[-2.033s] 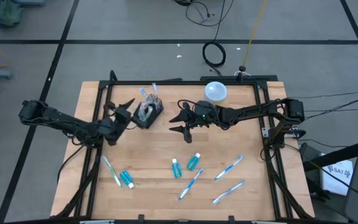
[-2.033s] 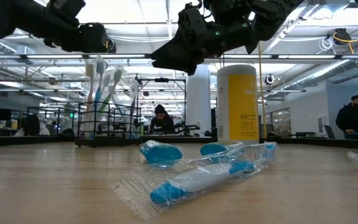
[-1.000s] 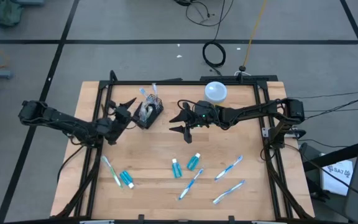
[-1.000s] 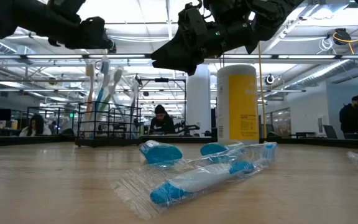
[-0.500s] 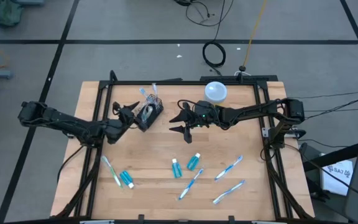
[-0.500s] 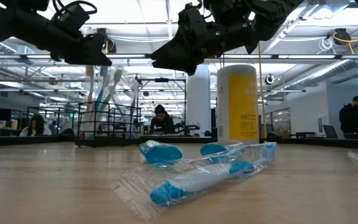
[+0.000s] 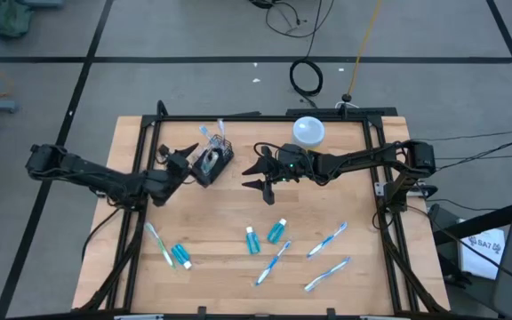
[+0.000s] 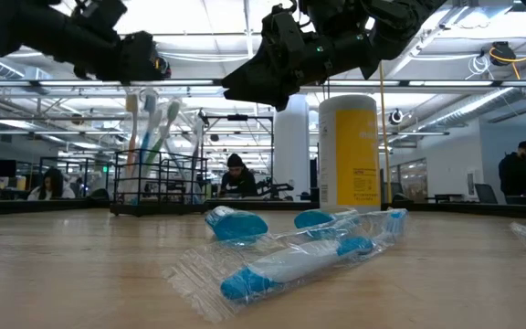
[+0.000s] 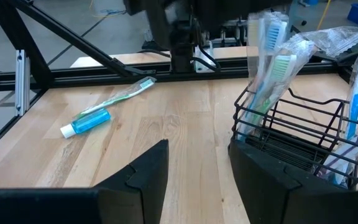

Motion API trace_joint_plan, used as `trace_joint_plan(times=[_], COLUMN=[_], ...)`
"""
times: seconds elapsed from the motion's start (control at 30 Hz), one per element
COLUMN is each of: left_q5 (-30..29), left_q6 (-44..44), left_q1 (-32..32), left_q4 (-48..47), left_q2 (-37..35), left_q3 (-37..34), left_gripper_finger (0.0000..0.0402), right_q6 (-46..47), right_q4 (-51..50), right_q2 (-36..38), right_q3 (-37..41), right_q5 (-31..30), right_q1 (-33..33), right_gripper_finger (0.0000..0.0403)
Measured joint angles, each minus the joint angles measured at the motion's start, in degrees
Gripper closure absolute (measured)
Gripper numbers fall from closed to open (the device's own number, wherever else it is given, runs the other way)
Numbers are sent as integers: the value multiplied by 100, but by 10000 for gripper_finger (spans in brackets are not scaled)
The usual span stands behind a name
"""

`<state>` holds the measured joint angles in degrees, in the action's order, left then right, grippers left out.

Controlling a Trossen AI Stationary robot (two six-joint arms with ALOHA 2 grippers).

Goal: Pick & Place toothbrushing station
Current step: Put the left blue toothbrush into the black wire organizer, then move the black wire organizer from top to the center of the table

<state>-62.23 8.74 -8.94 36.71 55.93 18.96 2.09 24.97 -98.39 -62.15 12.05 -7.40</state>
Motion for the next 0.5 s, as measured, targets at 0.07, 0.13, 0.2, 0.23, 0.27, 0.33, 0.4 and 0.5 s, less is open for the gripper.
trace_joint_plan(times=[0.07, 0.13, 0.2, 0.23, 0.27, 0.33, 0.4, 0.5], left_q5=[-69, -190, -362, -436, -485, -552, -559, -555], left_q6=[404, 747, 944, 981, 1004, 1002, 884, 660], left_q1=[-120, -274, -464, -568, -676, -907, -1132, -1433], left_q4=[260, 536, 649, 658, 667, 669, 667, 585], left_q2=[-59, -153, -264, -309, -350, -419, -434, -432], left_q3=[0, 0, 0, 0, 0, 0, 0, 0], left_gripper_finger=[240, 240, 240, 241, 240, 241, 240, 240], right_q6=[0, 1, 0, 2, 0, 2, 11, 17], right_q4=[0, -5, -13, -21, -36, -69, -137, -275], right_q2=[0, 0, 0, 0, 0, 0, 0, 0], right_q3=[0, 0, 0, 0, 0, 0, 0, 0], right_q5=[0, 0, 0, 0, 0, 0, 0, 0], right_q1=[2, 0, 2, 1, 2, 2, 1, 2], right_gripper_finger=[236, 236, 236, 236, 236, 236, 236, 236])
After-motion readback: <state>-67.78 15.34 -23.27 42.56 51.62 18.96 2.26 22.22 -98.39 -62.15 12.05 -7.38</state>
